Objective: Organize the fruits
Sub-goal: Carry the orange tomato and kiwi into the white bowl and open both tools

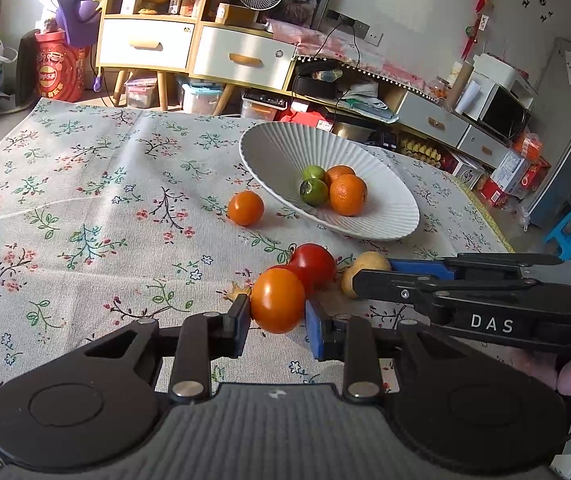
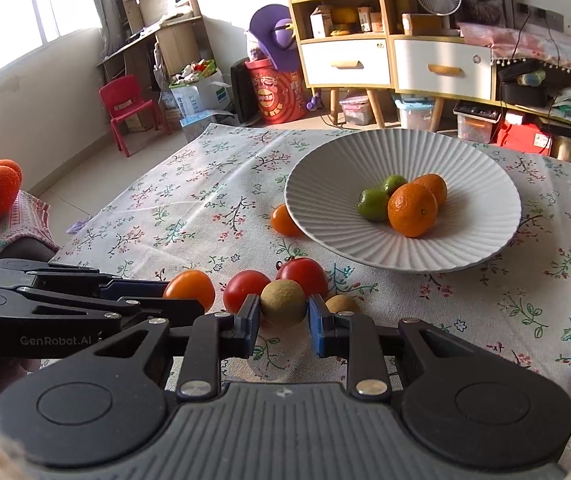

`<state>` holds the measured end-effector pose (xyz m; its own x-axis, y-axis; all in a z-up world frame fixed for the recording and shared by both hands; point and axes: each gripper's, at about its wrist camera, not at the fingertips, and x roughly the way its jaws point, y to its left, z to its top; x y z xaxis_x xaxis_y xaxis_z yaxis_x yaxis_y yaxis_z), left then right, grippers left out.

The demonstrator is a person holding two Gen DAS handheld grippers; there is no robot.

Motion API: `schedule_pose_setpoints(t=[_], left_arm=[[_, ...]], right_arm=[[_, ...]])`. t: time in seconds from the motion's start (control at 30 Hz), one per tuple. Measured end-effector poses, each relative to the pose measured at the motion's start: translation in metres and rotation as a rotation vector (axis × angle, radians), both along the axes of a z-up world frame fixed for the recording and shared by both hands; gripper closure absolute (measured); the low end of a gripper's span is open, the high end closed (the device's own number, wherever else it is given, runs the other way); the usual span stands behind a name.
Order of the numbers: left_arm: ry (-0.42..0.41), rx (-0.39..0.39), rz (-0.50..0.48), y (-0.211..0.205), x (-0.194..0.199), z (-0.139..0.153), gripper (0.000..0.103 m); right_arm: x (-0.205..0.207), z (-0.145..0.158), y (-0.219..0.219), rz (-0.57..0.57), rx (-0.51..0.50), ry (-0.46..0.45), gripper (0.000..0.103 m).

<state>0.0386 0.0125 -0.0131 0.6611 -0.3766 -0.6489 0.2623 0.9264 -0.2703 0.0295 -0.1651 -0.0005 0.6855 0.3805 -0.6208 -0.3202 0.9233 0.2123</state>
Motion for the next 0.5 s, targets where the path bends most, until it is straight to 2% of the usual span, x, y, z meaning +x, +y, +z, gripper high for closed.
schedule_pose_setpoints(t=[0.23,0.5], left_arm=[[-0.012,-0.020,-0.003,-0.015,0.012,0.009,0.077],[-0.046,0.005,-0.035,-0.039,0.031,0.018,0.077]], right_arm=[[0.010,0.005,-0.019,-0.070,0.035,0.003,0.080],[0.026,0.007,-0.037,-0.123,0.034,-0.012,0.080]])
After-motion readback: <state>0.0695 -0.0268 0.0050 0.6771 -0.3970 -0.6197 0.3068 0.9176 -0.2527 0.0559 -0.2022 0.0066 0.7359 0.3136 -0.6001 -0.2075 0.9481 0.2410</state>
